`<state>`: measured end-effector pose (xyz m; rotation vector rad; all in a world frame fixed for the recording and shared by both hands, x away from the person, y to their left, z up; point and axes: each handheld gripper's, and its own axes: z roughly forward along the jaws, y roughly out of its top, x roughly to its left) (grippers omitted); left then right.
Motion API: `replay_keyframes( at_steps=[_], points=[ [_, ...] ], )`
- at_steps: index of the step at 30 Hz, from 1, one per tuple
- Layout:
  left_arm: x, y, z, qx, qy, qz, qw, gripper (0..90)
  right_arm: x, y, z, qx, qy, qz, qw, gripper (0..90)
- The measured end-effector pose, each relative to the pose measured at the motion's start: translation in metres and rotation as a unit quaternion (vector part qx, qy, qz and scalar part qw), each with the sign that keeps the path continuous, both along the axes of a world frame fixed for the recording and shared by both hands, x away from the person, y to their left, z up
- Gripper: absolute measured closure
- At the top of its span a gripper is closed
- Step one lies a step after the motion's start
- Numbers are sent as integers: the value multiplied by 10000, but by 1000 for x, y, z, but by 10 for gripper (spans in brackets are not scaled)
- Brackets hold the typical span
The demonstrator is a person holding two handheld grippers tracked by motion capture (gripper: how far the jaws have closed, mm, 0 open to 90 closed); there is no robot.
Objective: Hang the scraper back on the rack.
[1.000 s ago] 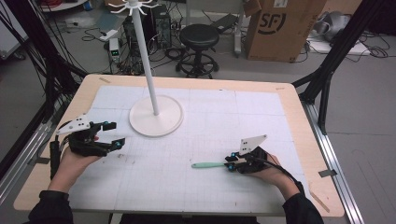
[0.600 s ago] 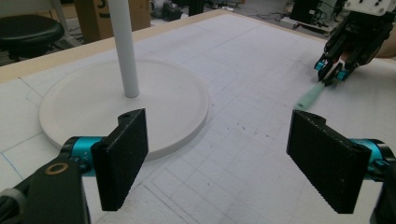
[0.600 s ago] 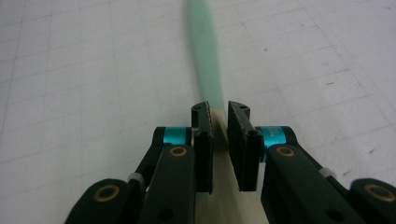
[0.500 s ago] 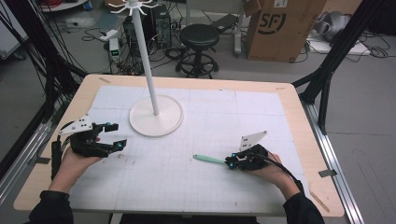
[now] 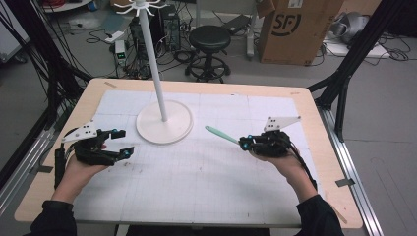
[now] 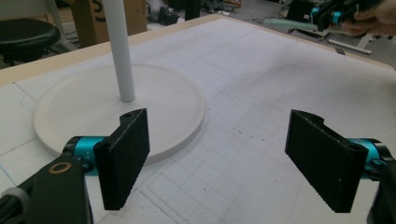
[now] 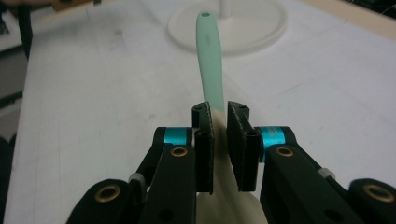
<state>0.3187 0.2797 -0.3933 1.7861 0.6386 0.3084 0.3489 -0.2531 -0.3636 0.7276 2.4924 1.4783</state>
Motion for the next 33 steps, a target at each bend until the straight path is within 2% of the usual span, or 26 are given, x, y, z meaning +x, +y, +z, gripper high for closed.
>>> replay_keyframes(
  at_steps=[1,7,9,10,12,13,14,15,20,21,26,33],
  points=[
    [0,0,0,4,3,-7,10000,226,0,0,0,0,0,0,10000,818],
    [0,-1,0,2,5,-25,10000,228,11,10,43,244,-61,-86,9996,818],
    [0,-1,0,0,1,-25,10000,228,17,16,69,358,-146,-61,9992,819],
    [0,-1,0,-16,1,-32,10000,228,17,16,69,358,-146,-61,9992,819],
    [0,0,0,-30,2,-31,10000,228,21,21,88,436,-176,-72,9989,818],
    [0,0,0,-32,6,-32,10000,228,25,25,104,501,-176,-78,9986,819],
    [-1,0,0,-36,8,-36,10000,228,27,28,111,527,-154,-74,9985,818],
    [0,0,0,-47,10,-47,10000,228,27,28,111,527,-154,-74,9985,818],
    [-1,0,0,-45,14,-61,10000,227,37,42,146,620,-231,-19,9978,818],
    [0,0,0,-55,9,-62,10000,227,37,42,146,620,-231,-19,9978,818],
    [0,1,1,-82,2,-59,9999,227,45,55,168,613,-203,39,9979,818],
    [0,4,2,-153,-14,-27,9999,227,50,71,190,521,-299,88,9982,818]
  ],
)
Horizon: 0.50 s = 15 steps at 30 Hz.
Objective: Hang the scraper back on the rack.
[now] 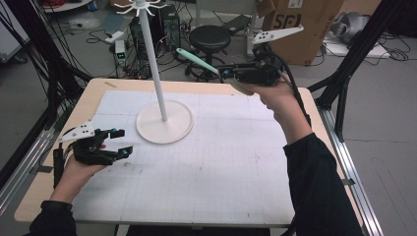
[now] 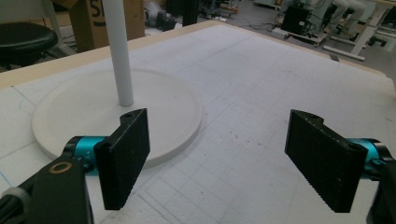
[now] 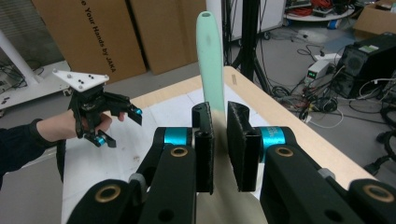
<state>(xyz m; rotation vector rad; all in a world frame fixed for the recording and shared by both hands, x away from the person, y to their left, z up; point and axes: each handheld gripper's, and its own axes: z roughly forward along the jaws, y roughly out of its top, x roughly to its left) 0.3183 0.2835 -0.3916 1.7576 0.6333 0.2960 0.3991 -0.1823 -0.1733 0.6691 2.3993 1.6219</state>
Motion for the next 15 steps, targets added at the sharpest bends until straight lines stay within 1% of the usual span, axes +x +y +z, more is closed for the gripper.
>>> replay_keyframes(
  at_steps=[1,4,5,11,14,15],
  points=[
    [0,0,0,-2,-2,0,10000,227,0,2,3,3,1,-5,10000,818],
    [0,0,0,-12,-4,-4,10000,227,2,8,13,17,-121,-3,9999,818],
    [0,0,0,-22,-9,-8,10000,227,1,9,17,43,-114,-5,9999,818],
    [0,1,0,-19,-6,-5,10000,228,-1,17,38,117,-283,35,9995,818],
    [0,1,0,-31,-11,-7,10000,228,-2,21,47,112,-360,42,9993,818],
    [0,0,0,-42,-2,-8,10000,228,-2,23,49,118,-353,58,9993,818]
  ],
)
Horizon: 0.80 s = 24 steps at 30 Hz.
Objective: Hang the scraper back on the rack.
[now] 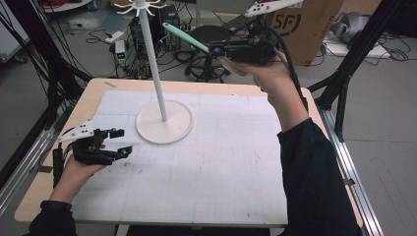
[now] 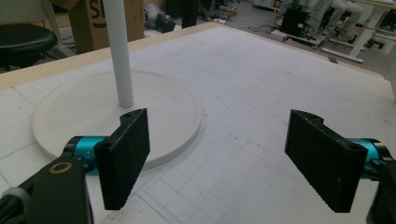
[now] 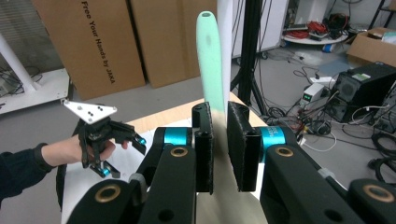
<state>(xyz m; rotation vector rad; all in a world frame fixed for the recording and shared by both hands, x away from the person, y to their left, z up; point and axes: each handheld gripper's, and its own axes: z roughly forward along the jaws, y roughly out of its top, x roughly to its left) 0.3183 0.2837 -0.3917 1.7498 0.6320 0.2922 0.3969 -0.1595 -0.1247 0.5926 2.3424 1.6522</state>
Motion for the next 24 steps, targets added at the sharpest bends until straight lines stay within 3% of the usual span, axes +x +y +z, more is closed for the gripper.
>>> replay_keyframes(
  at_steps=[12,24],
  points=[
    [0,-1,0,26,25,-23,10000,228,4,16,14,48,-128,-17,9999,817],
    [-1,0,0,28,7,-20,10000,228,6,24,12,-55,-122,-64,9999,817]
  ],
)
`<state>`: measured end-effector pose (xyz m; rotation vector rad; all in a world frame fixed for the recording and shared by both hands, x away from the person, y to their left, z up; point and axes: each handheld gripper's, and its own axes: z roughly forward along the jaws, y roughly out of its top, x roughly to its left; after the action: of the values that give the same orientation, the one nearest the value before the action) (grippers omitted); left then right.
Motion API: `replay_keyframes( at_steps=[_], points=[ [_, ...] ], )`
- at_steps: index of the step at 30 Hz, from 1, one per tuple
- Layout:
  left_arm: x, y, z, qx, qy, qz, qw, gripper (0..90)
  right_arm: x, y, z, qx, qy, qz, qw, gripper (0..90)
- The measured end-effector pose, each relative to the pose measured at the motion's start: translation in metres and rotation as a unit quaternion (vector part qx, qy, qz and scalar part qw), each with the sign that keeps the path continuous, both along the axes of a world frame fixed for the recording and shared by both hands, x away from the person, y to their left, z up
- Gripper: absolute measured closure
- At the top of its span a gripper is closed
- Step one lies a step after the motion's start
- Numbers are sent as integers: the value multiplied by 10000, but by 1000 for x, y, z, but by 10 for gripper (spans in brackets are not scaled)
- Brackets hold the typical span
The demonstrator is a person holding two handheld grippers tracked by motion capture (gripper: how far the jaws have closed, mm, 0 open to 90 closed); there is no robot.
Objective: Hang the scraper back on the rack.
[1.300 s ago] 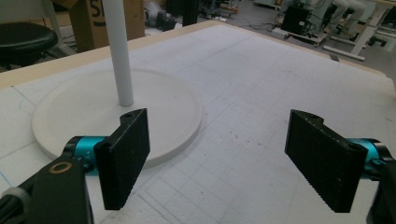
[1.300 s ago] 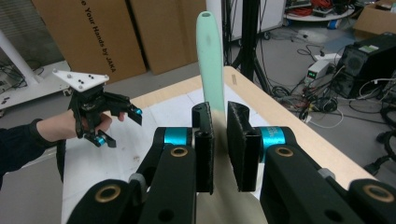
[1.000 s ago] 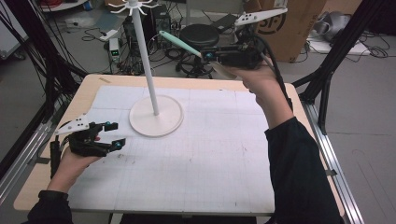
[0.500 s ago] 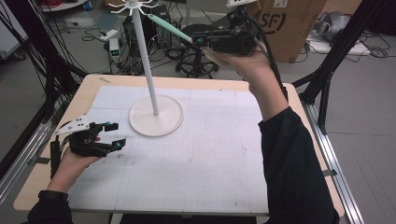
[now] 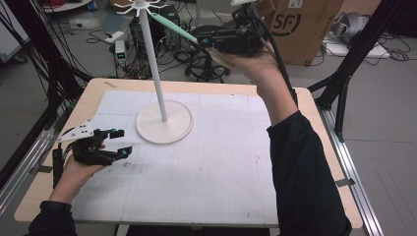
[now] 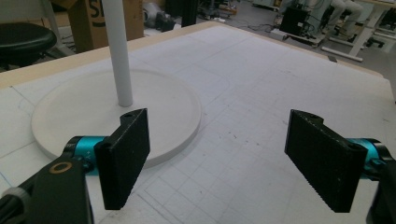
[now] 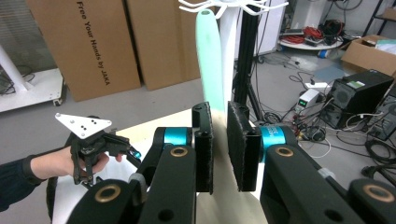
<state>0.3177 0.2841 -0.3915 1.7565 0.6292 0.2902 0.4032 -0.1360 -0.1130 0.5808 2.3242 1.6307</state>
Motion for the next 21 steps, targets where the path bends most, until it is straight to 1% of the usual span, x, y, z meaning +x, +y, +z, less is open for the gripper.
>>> replay_keyframes(
  at_steps=[5,6,8,12,16,18,21],
  points=[
    [0,0,0,21,-1,-1,10000,229,1,1,-1,-58,-38,-52,10000,817],
    [0,0,0,23,1,-1,10000,228,1,2,-1,-55,-8,-74,10000,817],
    [0,0,0,34,-2,5,10000,229,2,1,-2,-82,-40,-111,9999,817],
    [0,-1,0,36,13,-4,10000,229,3,1,-4,-111,-12,-170,9998,817],
    [0,-1,-1,53,13,-14,10000,229,4,3,-5,-144,-41,-165,9998,817],
    [0,-1,0,53,14,-23,10000,229,5,5,-5,-139,-8,-152,9998,817],
    [0,-1,0,63,12,-21,10000,229,6,7,-7,-195,-18,-166,9997,816]
  ],
)
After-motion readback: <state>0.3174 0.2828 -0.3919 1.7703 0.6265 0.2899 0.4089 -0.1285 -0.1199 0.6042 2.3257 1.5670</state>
